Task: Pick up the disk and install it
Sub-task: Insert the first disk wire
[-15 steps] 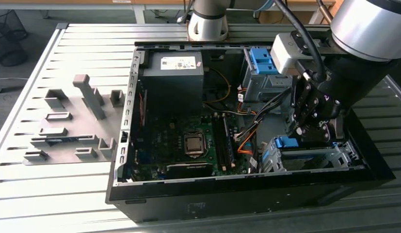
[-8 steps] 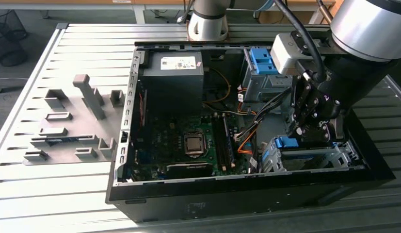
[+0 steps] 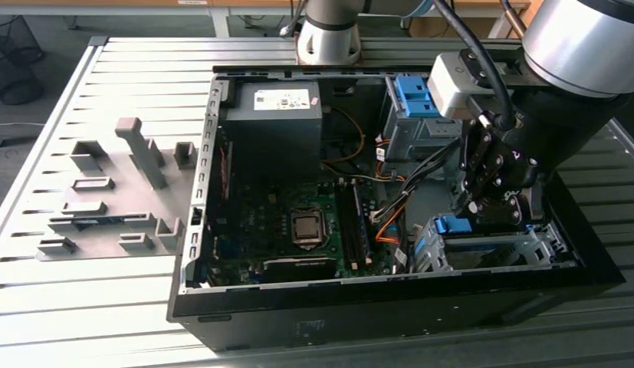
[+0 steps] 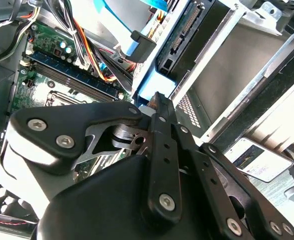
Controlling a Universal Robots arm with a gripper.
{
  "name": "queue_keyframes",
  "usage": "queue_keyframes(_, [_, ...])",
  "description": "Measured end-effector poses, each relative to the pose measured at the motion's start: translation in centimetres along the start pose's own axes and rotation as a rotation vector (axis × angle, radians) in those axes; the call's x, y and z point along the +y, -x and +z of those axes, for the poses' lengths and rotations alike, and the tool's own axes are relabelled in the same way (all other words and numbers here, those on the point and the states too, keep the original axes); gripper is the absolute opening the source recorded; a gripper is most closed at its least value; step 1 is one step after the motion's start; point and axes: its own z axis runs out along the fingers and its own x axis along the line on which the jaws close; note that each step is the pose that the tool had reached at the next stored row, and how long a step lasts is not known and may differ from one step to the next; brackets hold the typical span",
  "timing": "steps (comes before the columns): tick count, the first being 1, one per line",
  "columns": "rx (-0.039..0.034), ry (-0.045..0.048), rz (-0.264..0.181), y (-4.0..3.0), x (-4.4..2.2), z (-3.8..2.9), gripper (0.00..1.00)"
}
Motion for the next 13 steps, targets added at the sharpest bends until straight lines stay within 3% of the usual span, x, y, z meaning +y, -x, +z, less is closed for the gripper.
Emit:
queue_keyframes(8, [-0.0002, 0.0000, 0.000, 0.01, -0.26, 0.02, 0.11])
queue_keyframes(13, [-0.0001, 0.0007, 0.000, 0.08, -2.00, 0.04, 0.11])
